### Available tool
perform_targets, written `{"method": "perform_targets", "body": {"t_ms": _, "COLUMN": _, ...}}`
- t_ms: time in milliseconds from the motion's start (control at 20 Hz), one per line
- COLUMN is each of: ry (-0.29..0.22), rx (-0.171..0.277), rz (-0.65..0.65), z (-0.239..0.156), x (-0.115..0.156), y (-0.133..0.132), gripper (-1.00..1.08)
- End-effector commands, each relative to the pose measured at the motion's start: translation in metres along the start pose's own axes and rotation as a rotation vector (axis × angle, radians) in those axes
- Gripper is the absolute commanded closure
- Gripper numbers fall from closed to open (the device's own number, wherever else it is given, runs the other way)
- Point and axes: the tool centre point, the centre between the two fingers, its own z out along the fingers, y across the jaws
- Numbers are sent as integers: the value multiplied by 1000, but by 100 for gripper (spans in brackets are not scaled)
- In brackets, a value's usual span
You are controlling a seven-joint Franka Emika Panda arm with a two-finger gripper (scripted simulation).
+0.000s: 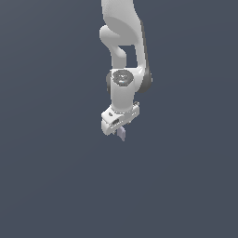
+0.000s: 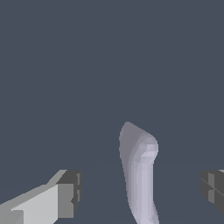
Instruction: Pick up the object and move it to a goal position.
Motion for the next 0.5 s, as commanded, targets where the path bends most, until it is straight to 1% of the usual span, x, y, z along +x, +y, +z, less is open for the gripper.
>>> {"method": "perform_targets", "body": {"t_ms": 0, "ry": 0, "rx": 0, "rz": -1, "z": 11, "x": 0, "y": 0, "gripper": -92}}
{"method": "perform_targets", "body": {"t_ms": 300, "ry": 0, "rx": 0, "rz": -2, "z": 21, "x": 0, "y": 0, "gripper": -92}}
{"method": "perform_targets", "body": {"t_ms": 350, "ry": 0, "rx": 0, "rz": -2, "z": 21, "x": 0, "y": 0, "gripper": 108}}
{"method": "perform_targets", "body": {"t_ms": 450, "ry": 0, "rx": 0, "rz": -2, "z": 21, "x": 0, "y": 0, "gripper": 108}}
